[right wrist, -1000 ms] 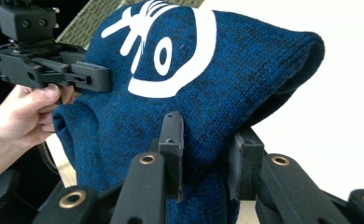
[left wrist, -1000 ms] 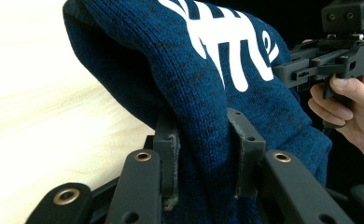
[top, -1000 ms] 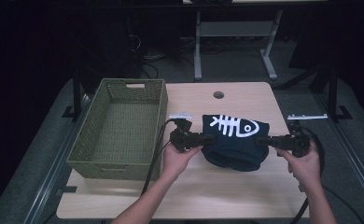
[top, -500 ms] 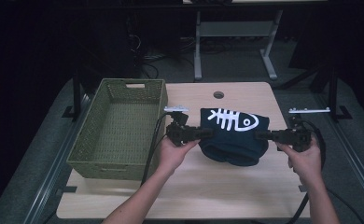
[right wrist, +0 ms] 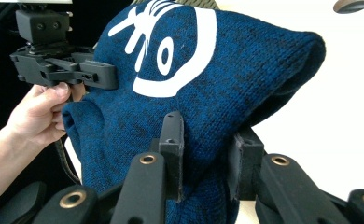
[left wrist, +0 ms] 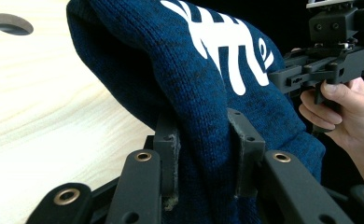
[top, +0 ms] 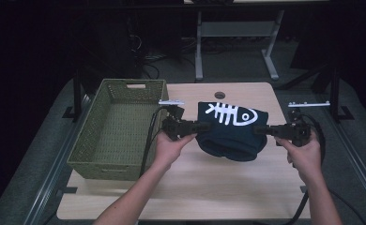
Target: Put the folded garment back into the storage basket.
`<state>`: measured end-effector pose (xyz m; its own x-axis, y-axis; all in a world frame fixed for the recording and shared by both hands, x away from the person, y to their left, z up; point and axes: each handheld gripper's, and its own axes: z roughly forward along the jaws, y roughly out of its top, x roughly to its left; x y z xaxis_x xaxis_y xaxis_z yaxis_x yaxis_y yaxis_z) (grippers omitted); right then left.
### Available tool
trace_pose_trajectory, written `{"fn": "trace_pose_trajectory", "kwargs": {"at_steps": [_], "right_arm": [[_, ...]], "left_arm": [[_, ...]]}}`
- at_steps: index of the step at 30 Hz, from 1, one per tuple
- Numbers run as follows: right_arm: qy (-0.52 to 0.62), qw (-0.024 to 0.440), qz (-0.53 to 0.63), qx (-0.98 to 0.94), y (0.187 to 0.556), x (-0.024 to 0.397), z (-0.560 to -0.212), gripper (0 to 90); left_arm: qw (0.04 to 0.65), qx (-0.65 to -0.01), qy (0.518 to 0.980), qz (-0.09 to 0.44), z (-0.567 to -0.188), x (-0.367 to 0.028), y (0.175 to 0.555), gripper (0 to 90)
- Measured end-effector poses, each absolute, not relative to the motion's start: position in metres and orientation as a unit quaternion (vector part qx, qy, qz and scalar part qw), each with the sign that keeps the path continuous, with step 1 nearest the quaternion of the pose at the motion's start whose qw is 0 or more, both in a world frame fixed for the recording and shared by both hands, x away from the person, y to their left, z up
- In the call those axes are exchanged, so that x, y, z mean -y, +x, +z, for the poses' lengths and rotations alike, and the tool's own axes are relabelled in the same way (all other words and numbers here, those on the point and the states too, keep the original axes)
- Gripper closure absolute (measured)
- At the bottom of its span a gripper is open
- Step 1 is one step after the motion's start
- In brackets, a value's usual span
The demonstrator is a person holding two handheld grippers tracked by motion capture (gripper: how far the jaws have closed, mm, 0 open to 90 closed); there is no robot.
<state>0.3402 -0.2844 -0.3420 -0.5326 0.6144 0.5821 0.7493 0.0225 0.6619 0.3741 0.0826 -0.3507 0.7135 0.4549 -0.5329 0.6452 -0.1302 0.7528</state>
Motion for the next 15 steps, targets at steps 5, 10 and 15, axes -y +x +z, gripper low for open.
{"fn": "trace_pose_trajectory", "kwargs": {"at_steps": [5,10,15], "right_arm": [[-0.474,0.065,-0.508,0.716,0.344,0.277,-0.334,70.9],[-0.472,0.069,-0.507,0.718,0.35,0.266,-0.327,70.9],[-0.471,0.069,-0.506,0.719,0.352,0.259,-0.322,70.9]], "left_arm": [[0.55,-0.367,0.746,-0.083,-0.345,-0.091,0.376,68.9],[0.554,-0.37,0.741,-0.084,-0.34,-0.102,0.379,68.9],[0.556,-0.369,0.741,-0.078,-0.334,-0.11,0.378,68.9]]}}
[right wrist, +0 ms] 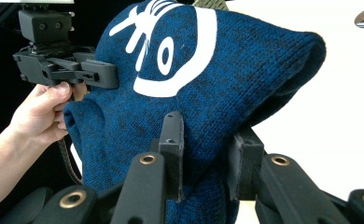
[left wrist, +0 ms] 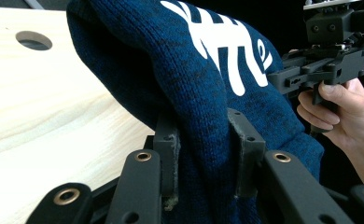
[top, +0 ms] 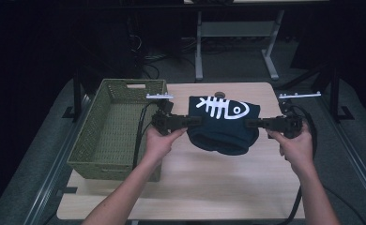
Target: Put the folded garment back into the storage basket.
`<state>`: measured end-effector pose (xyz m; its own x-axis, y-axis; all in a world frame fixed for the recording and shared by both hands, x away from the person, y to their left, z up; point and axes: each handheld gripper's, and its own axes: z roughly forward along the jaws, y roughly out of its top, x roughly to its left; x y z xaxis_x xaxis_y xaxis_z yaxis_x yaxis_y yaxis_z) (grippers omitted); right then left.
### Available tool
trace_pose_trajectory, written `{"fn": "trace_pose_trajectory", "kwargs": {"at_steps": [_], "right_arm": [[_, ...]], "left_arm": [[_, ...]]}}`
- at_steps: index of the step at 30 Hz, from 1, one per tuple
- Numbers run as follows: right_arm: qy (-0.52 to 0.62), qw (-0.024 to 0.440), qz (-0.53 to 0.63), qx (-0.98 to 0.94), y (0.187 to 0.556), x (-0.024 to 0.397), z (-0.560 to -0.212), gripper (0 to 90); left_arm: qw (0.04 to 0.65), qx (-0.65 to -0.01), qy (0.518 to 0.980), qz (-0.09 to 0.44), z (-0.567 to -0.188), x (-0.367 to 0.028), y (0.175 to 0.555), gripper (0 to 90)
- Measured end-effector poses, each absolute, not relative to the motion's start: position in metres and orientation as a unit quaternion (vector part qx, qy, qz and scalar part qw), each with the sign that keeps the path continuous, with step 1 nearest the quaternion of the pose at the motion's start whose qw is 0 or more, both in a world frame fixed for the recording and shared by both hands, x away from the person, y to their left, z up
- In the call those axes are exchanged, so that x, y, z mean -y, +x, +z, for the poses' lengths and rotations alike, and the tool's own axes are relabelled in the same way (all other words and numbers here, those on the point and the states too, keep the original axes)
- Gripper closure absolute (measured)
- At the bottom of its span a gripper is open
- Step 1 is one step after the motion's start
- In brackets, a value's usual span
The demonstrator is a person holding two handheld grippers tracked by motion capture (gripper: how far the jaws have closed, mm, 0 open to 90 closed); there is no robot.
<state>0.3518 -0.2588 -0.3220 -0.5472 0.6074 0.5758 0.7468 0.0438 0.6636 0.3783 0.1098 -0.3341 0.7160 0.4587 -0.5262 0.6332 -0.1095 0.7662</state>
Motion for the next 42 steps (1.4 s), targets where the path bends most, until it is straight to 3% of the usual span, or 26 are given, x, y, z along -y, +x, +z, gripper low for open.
{"fn": "trace_pose_trajectory", "kwargs": {"at_steps": [42], "right_arm": [[-0.424,0.088,-0.502,0.748,0.382,0.175,-0.294,70.9]], "left_arm": [[0.564,-0.393,0.724,-0.053,-0.307,-0.197,0.375,68.9]]}}
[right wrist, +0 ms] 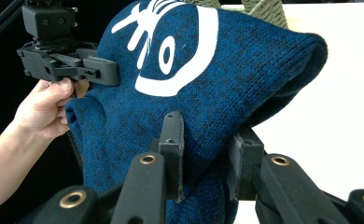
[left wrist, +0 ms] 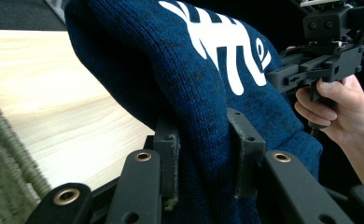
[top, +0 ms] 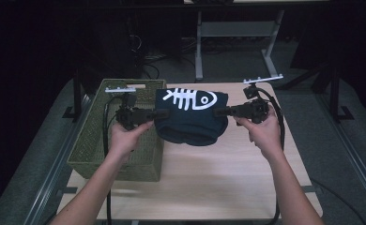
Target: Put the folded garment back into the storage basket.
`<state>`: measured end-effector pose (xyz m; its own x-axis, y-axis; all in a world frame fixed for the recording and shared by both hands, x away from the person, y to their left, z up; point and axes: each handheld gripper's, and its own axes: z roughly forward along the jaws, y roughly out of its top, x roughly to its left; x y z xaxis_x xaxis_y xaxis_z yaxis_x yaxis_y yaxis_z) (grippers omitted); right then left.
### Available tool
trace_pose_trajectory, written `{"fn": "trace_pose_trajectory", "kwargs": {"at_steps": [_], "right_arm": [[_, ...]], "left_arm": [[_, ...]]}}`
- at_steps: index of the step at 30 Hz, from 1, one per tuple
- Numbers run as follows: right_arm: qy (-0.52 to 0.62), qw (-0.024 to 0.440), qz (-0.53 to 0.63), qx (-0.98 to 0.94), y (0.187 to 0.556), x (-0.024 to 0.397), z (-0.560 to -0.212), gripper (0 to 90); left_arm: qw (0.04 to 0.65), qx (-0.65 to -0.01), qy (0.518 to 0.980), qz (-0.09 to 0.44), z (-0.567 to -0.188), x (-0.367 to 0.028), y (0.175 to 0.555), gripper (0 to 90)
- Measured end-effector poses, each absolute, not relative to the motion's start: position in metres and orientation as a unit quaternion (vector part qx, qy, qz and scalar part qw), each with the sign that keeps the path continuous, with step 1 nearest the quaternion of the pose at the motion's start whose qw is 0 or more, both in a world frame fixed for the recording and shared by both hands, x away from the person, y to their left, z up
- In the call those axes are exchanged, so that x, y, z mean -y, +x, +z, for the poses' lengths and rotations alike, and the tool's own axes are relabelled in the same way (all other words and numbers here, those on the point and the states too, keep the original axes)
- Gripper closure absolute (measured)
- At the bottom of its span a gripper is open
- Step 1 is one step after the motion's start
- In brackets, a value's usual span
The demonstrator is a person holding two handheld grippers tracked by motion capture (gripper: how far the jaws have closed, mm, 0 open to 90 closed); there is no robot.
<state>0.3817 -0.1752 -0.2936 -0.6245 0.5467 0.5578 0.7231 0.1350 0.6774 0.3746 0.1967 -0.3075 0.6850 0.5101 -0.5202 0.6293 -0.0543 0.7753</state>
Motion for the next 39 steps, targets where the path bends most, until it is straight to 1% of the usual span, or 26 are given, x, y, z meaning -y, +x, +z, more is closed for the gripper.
{"fn": "trace_pose_trajectory", "kwargs": {"at_steps": [23,39], "right_arm": [[-0.407,0.1,-0.503,0.756,0.39,0.124,-0.284,70.9],[-0.398,0.104,-0.501,0.761,0.395,0.089,-0.285,70.9]], "left_arm": [[0.556,-0.41,0.722,-0.036,-0.294,-0.243,0.366,68.8],[0.548,-0.429,0.717,-0.025,-0.297,-0.278,0.359,68.7]]}}
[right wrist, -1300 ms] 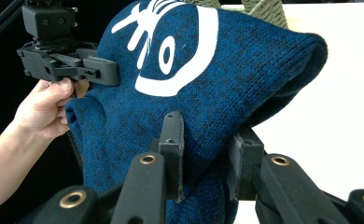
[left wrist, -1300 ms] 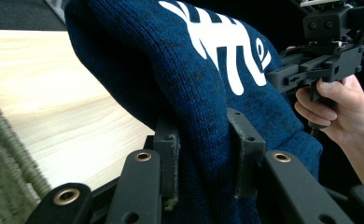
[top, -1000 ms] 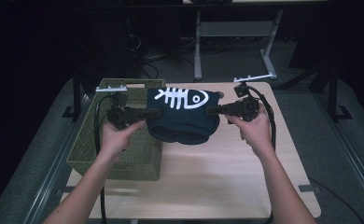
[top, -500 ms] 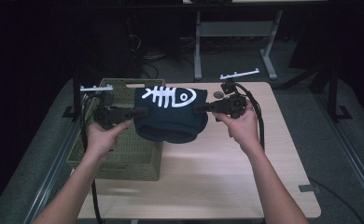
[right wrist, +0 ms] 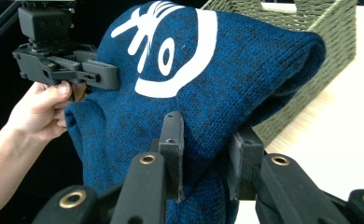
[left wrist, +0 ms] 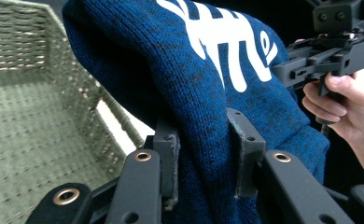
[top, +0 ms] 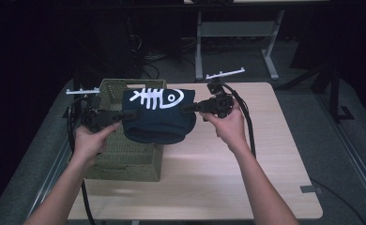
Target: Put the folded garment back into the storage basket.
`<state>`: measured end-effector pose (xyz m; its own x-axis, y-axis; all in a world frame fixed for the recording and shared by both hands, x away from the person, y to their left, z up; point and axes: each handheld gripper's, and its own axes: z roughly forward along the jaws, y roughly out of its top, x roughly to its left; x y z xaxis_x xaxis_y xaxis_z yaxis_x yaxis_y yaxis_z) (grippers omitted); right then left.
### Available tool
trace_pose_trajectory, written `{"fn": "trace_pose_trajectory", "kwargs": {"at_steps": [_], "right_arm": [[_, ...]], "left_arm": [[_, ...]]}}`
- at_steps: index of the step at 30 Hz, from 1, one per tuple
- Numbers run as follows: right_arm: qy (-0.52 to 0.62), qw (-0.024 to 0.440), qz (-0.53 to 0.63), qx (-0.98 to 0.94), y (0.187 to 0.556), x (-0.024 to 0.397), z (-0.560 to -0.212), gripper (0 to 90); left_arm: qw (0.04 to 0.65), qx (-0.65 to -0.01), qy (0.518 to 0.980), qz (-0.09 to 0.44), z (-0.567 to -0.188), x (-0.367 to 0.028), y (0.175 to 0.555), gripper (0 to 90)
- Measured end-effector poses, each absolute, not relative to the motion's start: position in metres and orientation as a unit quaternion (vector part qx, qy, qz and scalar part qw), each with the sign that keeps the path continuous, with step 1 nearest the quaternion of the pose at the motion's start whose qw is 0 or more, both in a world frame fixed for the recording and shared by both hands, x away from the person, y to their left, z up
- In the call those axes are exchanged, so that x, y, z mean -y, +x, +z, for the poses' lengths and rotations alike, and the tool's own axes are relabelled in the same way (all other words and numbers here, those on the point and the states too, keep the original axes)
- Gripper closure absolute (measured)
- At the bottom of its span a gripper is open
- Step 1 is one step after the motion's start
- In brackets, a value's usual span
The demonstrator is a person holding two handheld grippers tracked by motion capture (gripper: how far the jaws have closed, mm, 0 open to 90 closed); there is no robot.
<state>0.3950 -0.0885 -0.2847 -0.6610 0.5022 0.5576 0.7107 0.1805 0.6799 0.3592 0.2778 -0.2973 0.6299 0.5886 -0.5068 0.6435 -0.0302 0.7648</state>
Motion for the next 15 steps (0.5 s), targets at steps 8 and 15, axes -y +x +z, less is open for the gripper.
{"fn": "trace_pose_trajectory", "kwargs": {"at_steps": [8,15], "right_arm": [[-0.394,0.112,-0.503,0.761,0.399,0.069,-0.285,70.8],[-0.389,0.118,-0.502,0.764,0.403,0.051,-0.289,70.8]], "left_arm": [[0.547,-0.441,0.711,-0.021,-0.299,-0.297,0.357,68.6],[0.543,-0.453,0.707,-0.016,-0.299,-0.312,0.355,68.4]]}}
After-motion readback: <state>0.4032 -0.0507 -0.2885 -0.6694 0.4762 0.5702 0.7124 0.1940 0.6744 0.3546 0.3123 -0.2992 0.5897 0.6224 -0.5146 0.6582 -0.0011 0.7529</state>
